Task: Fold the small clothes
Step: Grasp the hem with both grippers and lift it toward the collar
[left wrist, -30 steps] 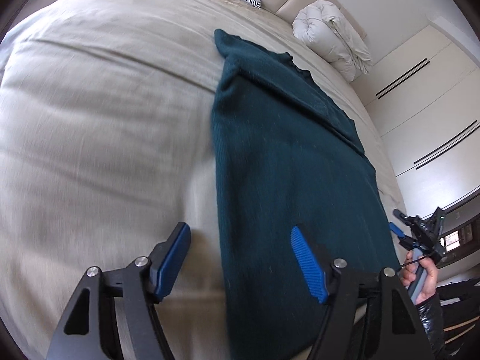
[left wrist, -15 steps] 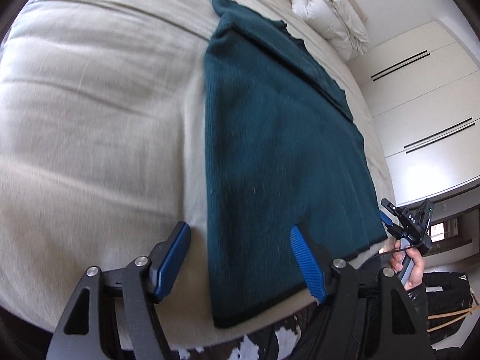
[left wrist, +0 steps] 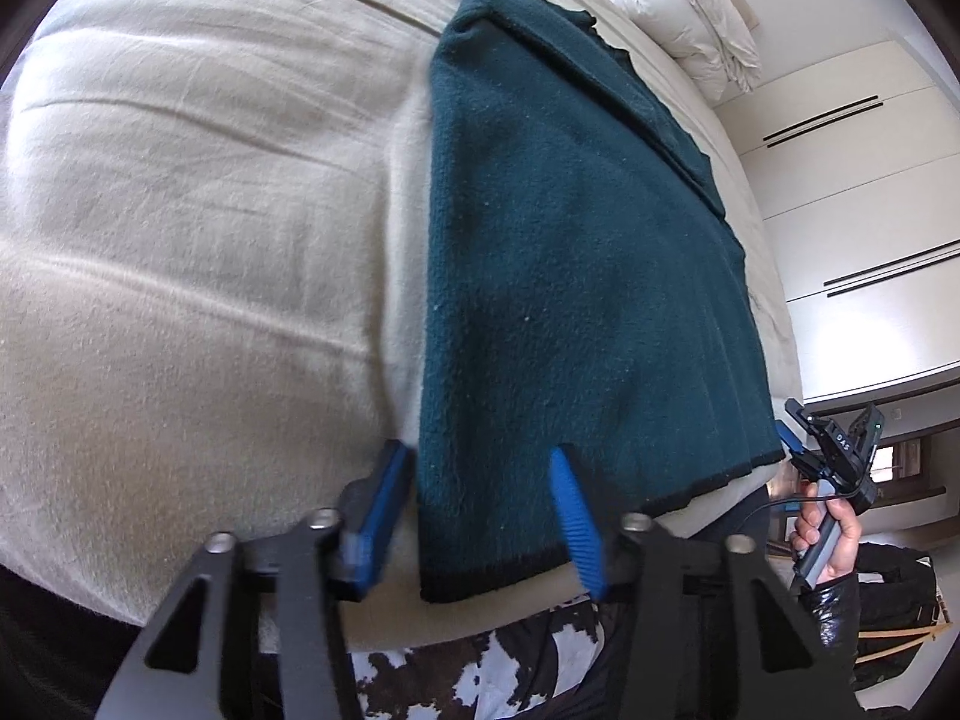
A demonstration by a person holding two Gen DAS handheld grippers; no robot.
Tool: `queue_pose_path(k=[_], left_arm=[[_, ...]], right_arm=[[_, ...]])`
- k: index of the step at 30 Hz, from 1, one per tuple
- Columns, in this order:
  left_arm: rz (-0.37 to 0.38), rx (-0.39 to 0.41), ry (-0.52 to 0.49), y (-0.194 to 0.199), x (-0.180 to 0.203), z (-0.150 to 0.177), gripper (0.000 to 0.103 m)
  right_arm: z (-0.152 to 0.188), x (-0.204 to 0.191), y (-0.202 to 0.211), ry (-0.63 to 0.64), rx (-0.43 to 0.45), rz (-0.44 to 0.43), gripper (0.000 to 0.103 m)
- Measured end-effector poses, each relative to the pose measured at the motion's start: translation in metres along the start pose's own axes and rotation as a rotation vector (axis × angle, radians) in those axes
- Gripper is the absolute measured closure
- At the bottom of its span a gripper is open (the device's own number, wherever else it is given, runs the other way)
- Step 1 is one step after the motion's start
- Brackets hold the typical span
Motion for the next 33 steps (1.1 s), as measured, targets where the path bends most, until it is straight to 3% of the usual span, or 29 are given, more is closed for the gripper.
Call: queue_pose_path(k=[3,7,10,13,15,19,20,24,26,29,33], left_arm=[[-0.006,-0.024,0.008,-0.002,-0.006,0.004,0.087],[0.005,-0.038,0.007,-0.002,-0.006,0.009,0.094],[0.003,-0.050,0.001,-0.002,-0.005,0.013,0.094],[0.042,-0.056,0.038,-0.003,-0.006,0.013,0.083],[0.076,-0.054,0.052,-0.004,-0.003,0.013,0.068],[0.076,-0.052,0.039,-0.003,0.003,0.015,0.061],[0.073,-0.051,0.035,-0.002,0.003,0.015,0.063],[0.031,-0.053,0.021,0.000,0.000,0.017,0.089],[0.037,-0.051,0.032,0.003,-0.005,0.017,0.095],[0.045,-0.045,0.034,0.005,-0.007,0.017,0.096],[0.058,-0.028,0.022,0.008,-0.003,0.015,0.097]], right_arm=[[0.005,0.007,-0.004,0.000,-0.040,0.010,0.045],[0.014,0.008,-0.009,0.016,-0.084,0.022,0.063],[0.020,0.006,-0.007,0.018,-0.107,0.007,0.066],[0.024,0.004,-0.007,0.000,-0.125,-0.015,0.066],[0.027,0.001,-0.007,0.001,-0.138,-0.031,0.066],[0.034,-0.004,-0.010,0.024,-0.159,-0.038,0.066],[0.034,-0.005,-0.010,0.025,-0.160,-0.039,0.066],[0.035,-0.005,-0.010,0.028,-0.163,-0.054,0.074],[0.037,-0.003,-0.010,0.026,-0.166,-0.058,0.084],[0.038,-0.002,-0.010,0.019,-0.163,-0.069,0.093],[0.038,-0.005,-0.007,0.027,-0.148,-0.070,0.096]])
Point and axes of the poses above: each gripper's, at about its wrist camera, not at the fingertips, and y roughly against the way its jaws point, x to its right, z to its underside, the point moved 10 cm from there along -y, roughly the way its jaws point, and after that the axes turned 5 degrees about z, right-handed, at the moved point
